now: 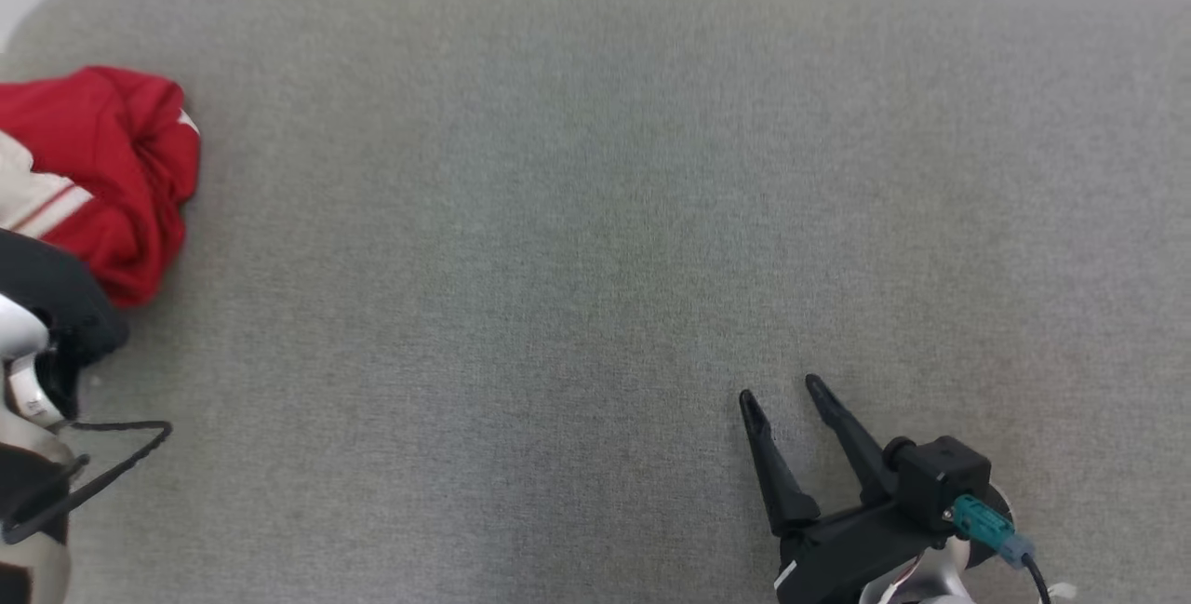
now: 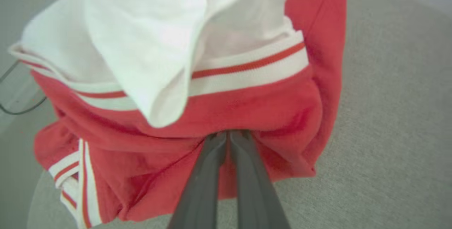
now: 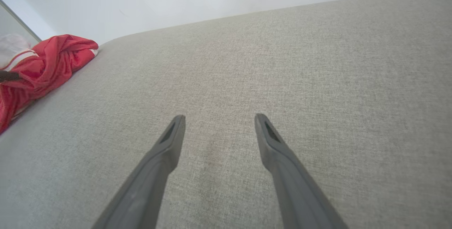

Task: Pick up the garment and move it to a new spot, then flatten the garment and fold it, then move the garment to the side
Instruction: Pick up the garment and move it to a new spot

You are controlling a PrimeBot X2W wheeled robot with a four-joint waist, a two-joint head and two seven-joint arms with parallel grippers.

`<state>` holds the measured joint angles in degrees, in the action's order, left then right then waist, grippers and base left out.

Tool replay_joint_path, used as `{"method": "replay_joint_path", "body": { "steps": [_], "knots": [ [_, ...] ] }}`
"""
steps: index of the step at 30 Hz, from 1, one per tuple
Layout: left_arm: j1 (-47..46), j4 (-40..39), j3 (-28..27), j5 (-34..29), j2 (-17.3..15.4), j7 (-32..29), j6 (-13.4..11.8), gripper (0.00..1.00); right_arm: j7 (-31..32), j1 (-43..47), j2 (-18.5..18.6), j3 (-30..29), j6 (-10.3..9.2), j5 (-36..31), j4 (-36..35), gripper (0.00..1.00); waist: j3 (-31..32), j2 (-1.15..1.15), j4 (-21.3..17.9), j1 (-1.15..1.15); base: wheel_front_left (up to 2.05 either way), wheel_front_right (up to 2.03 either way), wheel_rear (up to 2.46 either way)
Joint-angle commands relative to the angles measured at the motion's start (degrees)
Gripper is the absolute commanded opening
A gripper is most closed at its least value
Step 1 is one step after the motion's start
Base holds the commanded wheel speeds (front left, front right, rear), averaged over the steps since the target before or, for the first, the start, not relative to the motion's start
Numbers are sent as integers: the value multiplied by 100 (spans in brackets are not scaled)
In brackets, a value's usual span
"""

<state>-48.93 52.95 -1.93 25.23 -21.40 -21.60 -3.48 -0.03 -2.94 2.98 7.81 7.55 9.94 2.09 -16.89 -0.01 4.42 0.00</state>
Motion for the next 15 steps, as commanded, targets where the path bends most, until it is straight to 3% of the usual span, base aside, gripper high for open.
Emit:
{"method": "replay_joint_path", "body": {
  "steps": [1, 4, 9, 15],
  "knots": [
    [101, -85, 18, -32, -87, 108, 48, 0, -76, 54, -17, 38, -12, 78, 83, 100, 522, 1, 191, 0, 0, 0, 0],
    [-243, -415, 86, -114, -339, -30, 138, 0, -209, 122, -17, 57, -12, 238, 309, 100, 823, 1, 214, 0, 0, 0, 0],
    [-315, -900, 281, -260, -468, -249, 170, 0, -409, 300, -17, 161, -12, 459, 707, 100, 1484, 1, 86, 0, 0, 0, 0],
    [-547, -1649, 402, -121, -242, -361, 301, 0, -585, 461, -11, 48, -12, 630, 975, 100, 2014, 1, -264, 0, 0, 0, 0]
  ]
}}
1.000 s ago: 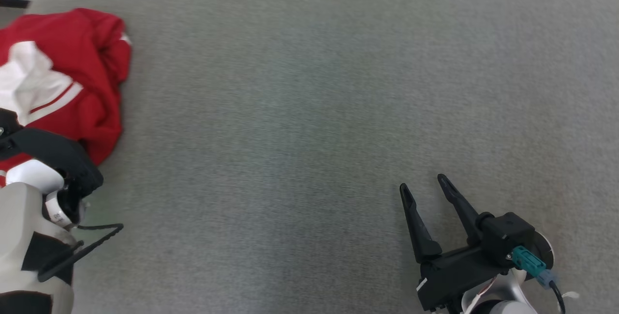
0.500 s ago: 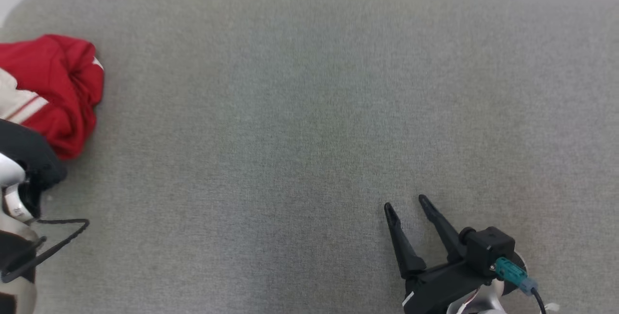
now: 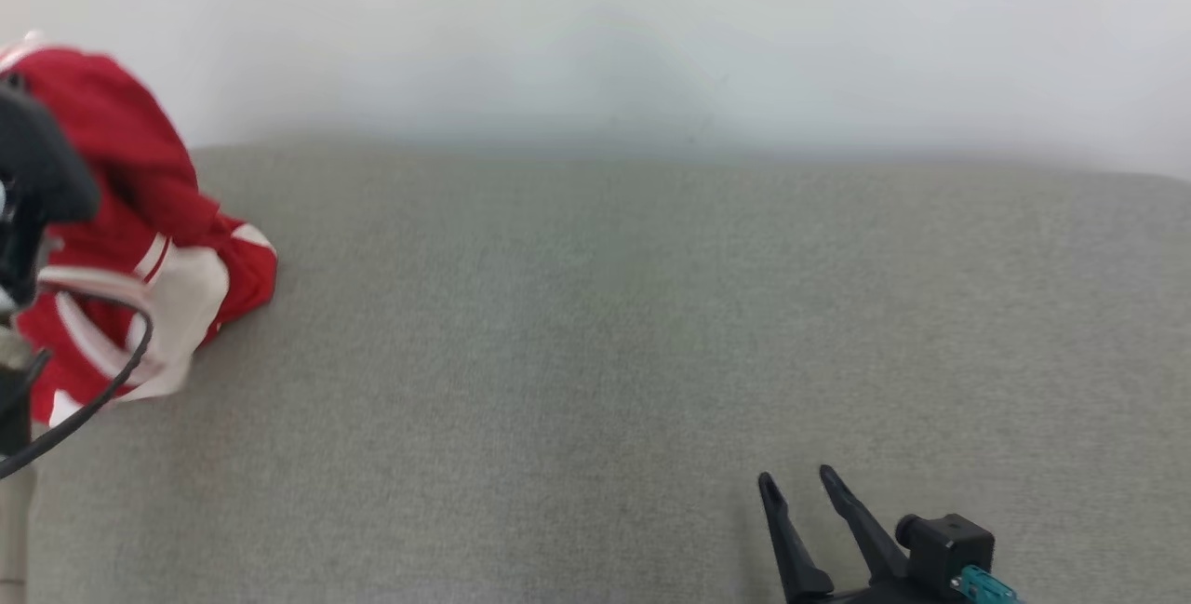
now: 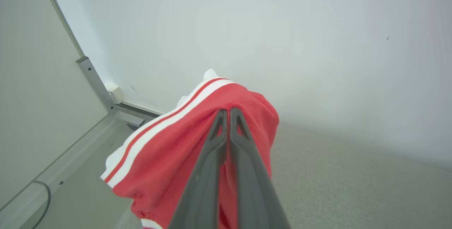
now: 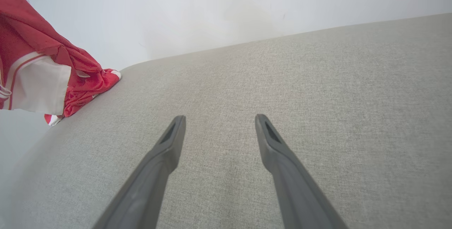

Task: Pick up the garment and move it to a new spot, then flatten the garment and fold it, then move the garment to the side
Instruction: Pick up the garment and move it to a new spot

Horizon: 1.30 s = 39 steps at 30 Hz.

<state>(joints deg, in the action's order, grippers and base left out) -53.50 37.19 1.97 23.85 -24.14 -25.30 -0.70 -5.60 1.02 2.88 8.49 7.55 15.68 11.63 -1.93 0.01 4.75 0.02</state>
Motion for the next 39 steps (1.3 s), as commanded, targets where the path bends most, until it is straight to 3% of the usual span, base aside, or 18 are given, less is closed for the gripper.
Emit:
{"method": "replay_joint_path", "body": {
  "steps": [1, 11, 23, 29, 38, 39],
  "knots": [
    [-125, -206, 63, 34, 120, -33, 44, 0, -50, 73, -4, -58, -12, 50, 42, 100, 556, -1, -359, -2, 0, 0, 0],
    [-279, -1593, 370, 411, 809, -38, 352, 0, -15, 78, -7, -163, -12, 42, 57, 100, 674, -1, -1253, -2, 0, 0, 0],
    [583, -2355, 905, 390, 1333, 119, 355, 0, 129, 57, -5, -219, -12, -115, -119, 100, 418, -1, -2216, -2, 0, 0, 0],
    [1228, -2066, 1156, 392, 1694, 411, 244, 0, 146, 85, -5, -261, -12, -75, -190, 100, 273, -1, -2449, -2, 0, 0, 0],
    [1958, -693, 1756, 310, 2060, 1142, 124, 0, 131, -6, -5, -191, -12, 16, -157, 100, 181, -1, -2449, -2, 0, 0, 0],
    [2013, -555, 1869, 275, 2073, 1187, 116, 44, 119, -11, -5, -196, -12, 17, -144, 100, 176, -1, -2418, -2, 0, 0, 0]
  ]
}}
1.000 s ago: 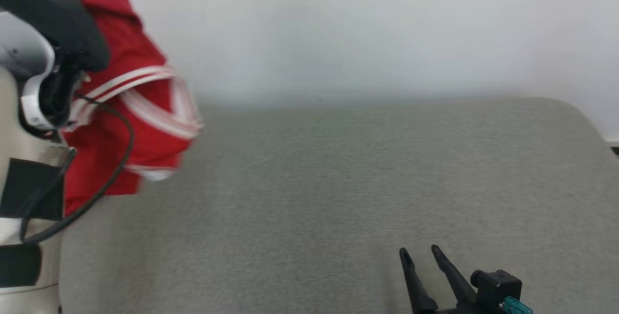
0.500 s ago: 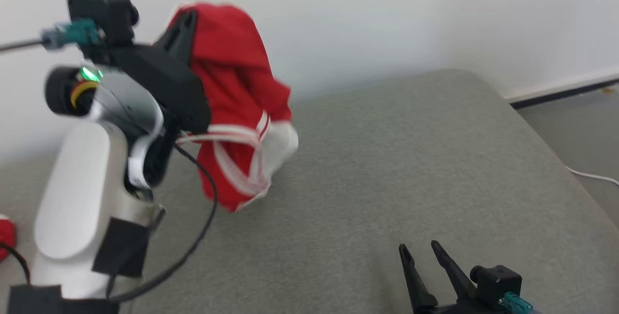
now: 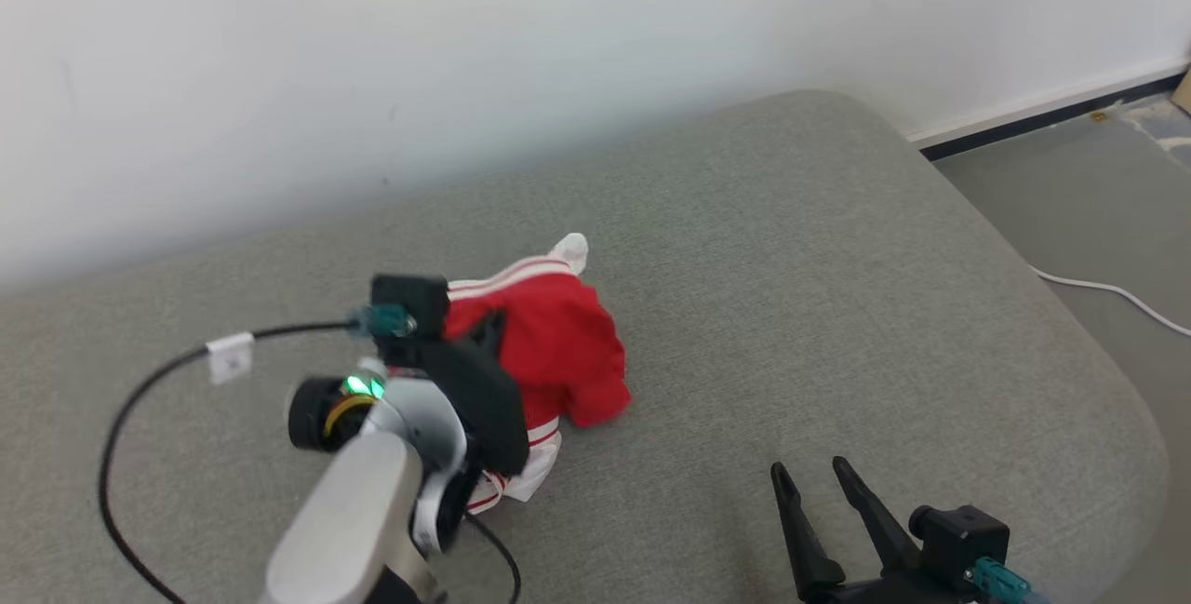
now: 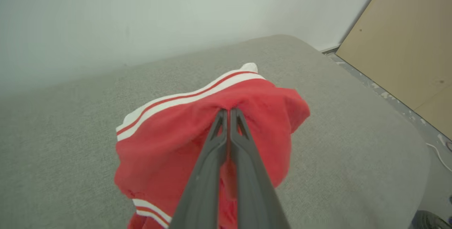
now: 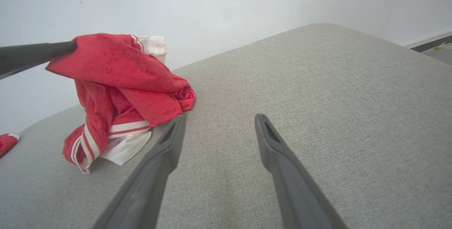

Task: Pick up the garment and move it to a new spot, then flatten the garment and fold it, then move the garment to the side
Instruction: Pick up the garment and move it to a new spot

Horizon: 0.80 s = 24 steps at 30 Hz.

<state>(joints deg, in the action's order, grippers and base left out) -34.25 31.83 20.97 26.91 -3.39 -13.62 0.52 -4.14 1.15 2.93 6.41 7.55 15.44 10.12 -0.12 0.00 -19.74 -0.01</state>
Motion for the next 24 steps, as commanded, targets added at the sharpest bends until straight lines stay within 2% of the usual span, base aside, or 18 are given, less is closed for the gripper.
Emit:
{"method": "replay_joint_path", "body": {
  "steps": [1, 2, 6, 11, 16, 20, 24],
  "knots": [
    [135, 102, 52, -19, 7, 59, 6, 91, -43, -26, -9, 1, -12, 50, 19, 100, -11, 0, 69, 1, 0, 0, 0],
    [164, 198, 97, 40, 14, 120, -34, 100, -46, -21, -12, 2, -12, 57, 32, 100, -6, 0, 105, 1, 0, 0, 0],
    [175, 405, 489, -140, 51, 396, -95, 100, -69, 33, -9, -14, -12, 74, 96, 100, 19, 0, 260, 1, 0, 0, 0],
    [392, 234, 620, -276, 41, 1078, -263, 100, -90, 79, -9, -116, -12, 80, 118, 100, 66, 0, 464, 1, 0, 0, 0],
    [958, -284, 430, -223, -23, 1859, -523, 100, -125, 154, -9, -289, -12, 33, 129, 100, 124, 0, 713, 1, 0, 0, 0],
    [1775, -1041, 107, -233, -170, 2705, -829, 100, -141, 182, -10, -455, -12, -33, 76, 100, 181, 0, 968, 1, 0, 0, 0],
    [2291, -1485, -43, -403, -315, 2863, -916, 100, -151, 232, -10, -568, -12, -71, 43, 100, 219, 0, 1148, 1, 0, 0, 0]
  ]
}}
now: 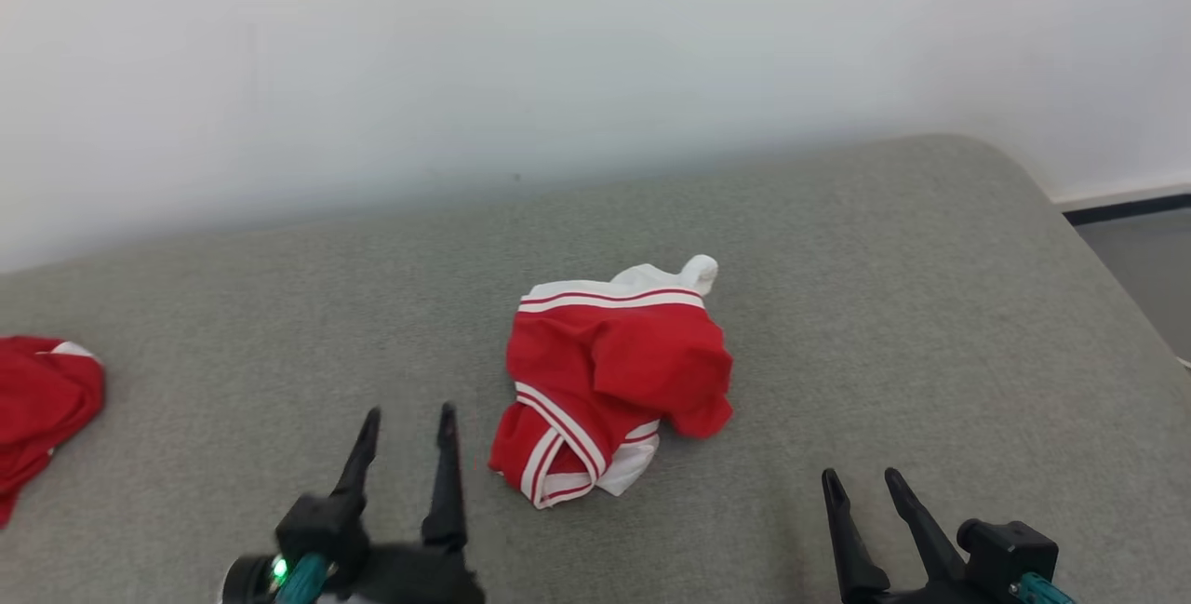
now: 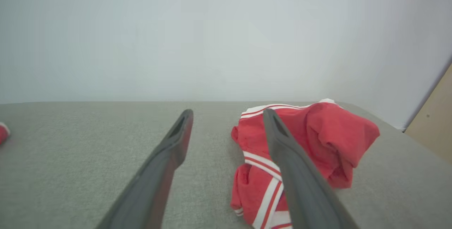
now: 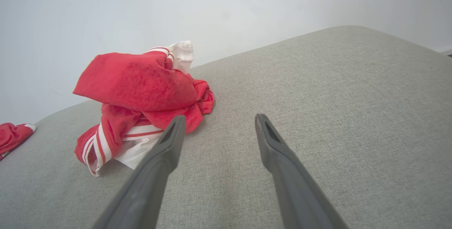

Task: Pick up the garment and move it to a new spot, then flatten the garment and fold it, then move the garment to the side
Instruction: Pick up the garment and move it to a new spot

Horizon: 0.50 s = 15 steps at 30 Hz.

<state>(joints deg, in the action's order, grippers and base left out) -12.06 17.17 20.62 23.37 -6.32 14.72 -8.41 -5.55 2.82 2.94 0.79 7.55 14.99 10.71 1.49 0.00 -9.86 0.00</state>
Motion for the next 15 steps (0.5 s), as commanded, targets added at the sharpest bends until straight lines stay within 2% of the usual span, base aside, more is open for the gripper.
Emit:
{"method": "replay_joint_path", "body": {
  "steps": [1, 8, 15],
  "knots": [
    [256, -159, -95, -73, -36, 42, -45, 100, -17, 71, -11, -18, -12, -48, -22, 100, 74, 0, 210, 0, 0, 0, 0],
    [1300, -1235, -804, -643, -20, 49, 19, 100, -179, 109, -10, -225, -12, -41, -81, 100, 124, 0, 563, 0, 0, 0, 0],
    [1953, -1238, -1314, -886, 90, 51, 405, 100, -332, 198, -10, -312, -12, -246, -37, 100, 199, 0, 764, 0, 0, 0, 0]
  ]
}}
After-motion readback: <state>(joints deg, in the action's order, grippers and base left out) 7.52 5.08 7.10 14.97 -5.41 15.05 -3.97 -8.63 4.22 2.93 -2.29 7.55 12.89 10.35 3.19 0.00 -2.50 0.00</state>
